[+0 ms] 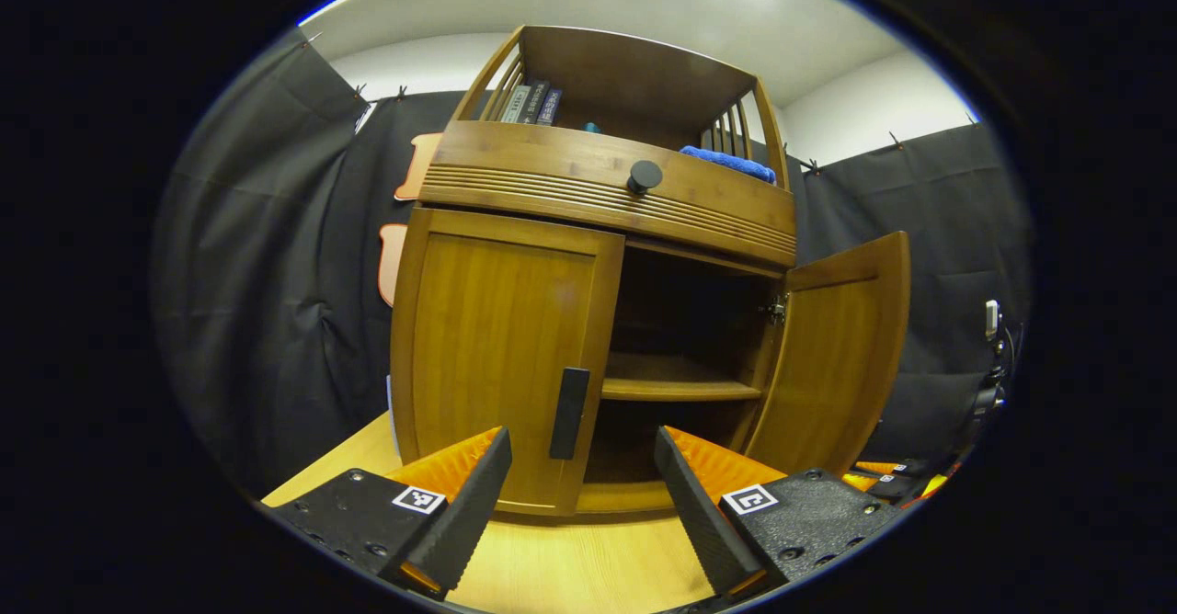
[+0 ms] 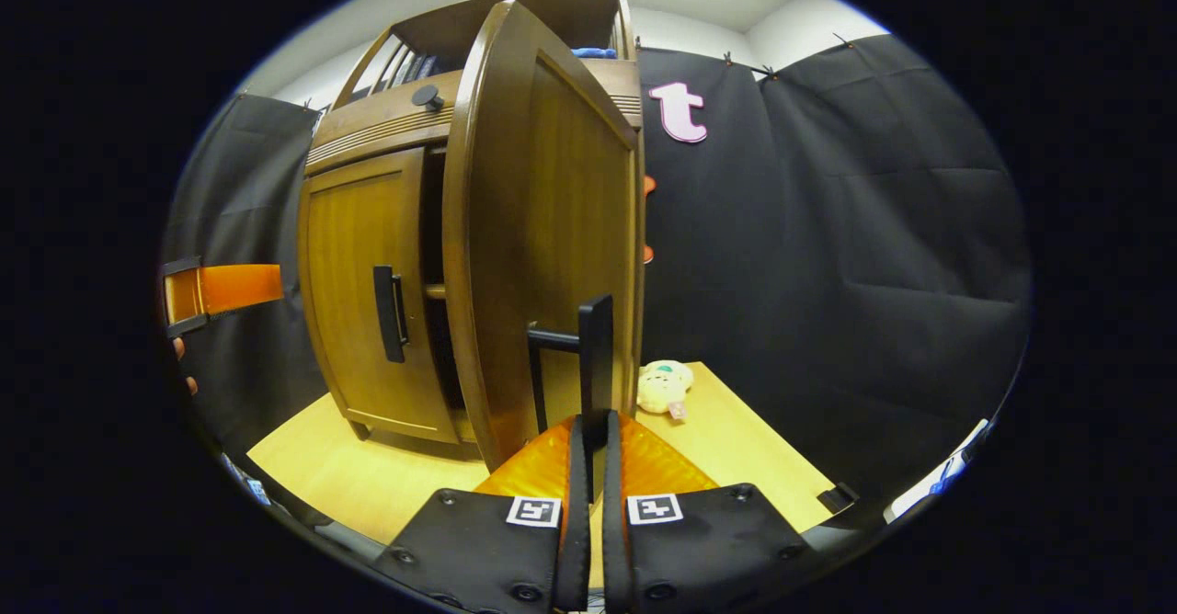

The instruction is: Open the right door of the double-door shoe cabinet with the right hand, and open the left door with the left hand.

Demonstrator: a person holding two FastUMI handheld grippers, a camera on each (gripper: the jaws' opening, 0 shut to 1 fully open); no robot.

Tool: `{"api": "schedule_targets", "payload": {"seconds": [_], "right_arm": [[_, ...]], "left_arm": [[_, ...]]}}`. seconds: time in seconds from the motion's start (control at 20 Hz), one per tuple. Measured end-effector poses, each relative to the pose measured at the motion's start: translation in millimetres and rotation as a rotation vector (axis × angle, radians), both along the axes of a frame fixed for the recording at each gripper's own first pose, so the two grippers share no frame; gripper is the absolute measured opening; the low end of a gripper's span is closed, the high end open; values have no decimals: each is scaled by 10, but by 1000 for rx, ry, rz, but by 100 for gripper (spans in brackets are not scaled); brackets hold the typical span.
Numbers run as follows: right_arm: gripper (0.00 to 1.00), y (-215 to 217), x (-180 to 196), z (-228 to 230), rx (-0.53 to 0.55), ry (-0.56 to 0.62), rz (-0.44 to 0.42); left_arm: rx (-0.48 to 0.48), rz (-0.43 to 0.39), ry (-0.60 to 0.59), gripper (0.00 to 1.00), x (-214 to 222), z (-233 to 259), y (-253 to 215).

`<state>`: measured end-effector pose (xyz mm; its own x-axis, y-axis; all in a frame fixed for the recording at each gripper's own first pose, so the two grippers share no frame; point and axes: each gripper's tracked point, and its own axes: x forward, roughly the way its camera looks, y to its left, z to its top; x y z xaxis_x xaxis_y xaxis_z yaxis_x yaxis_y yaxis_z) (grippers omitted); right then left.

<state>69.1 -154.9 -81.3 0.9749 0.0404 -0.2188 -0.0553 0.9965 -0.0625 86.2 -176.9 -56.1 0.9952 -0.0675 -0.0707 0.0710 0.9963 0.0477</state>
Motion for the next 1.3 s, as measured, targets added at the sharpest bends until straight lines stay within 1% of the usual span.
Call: {"api": "schedule_targets", "payload": {"seconds": [0.05,0.2,0.25,0.3,0.35,0.4,0.45,0.55,0.6,0.65,0.7,0.8,0.95,1.05,1.1,1.15,1.2,1.25,1.3], "right_arm": [[18,-32,-28,6,6,0,2],[13,-118,-125,27,-2,-8,15],[13,-174,-134,16,-12,-10,8],[13,-245,-140,13,-16,-11,-4],[17,-310,-152,19,-13,-11,-17],[17,-394,-166,40,-7,-10,-31],[13,-468,-162,35,-2,-9,-46],[13,-647,-183,68,5,-11,-75],[17,-746,-194,87,7,-13,-91],[12,-848,-204,97,9,-14,-111],[9,-973,-216,104,8,-19,-139],[8,-1272,-281,142,15,-23,-198],[8,-1454,-377,163,59,-17,-231],[8,-1578,-400,195,56,-24,-259],[9,-1596,-427,218,51,-26,-265],[10,-1625,-437,235,48,-32,-268],[25,-1626,-434,259,48,-33,-265],[27,-1652,-422,259,44,-31,-269],[41,-1667,-431,275,40,-31,-276]], "left_arm": [[0,-6,4,92,21,-25,-43],[2,-26,13,92,92,-97,-199],[5,-33,15,92,135,-107,-247],[8,-37,16,92,174,-120,-289],[10,-42,16,92,212,-133,-320],[10,-47,15,92,238,-142,-362],[9,-50,15,92,249,-160,-395],[9,-54,16,92,284,-187,-460],[11,-55,17,91,316,-203,-487],[13,-56,19,91,370,-248,-504],[18,-54,19,92,382,-278,-527],[22,-47,20,92,456,-305,-552],[23,-25,26,91,568,-380,-555],[32,1,20,91,654,-396,-528],[40,10,12,94,694,-387,-501],[48,23,2,94,779,-381,-438],[52,35,-6,91,847,-381,-384],[52,45,-12,91,905,-397,-341],[49,54,-17,91,963,-406,-302]]}}
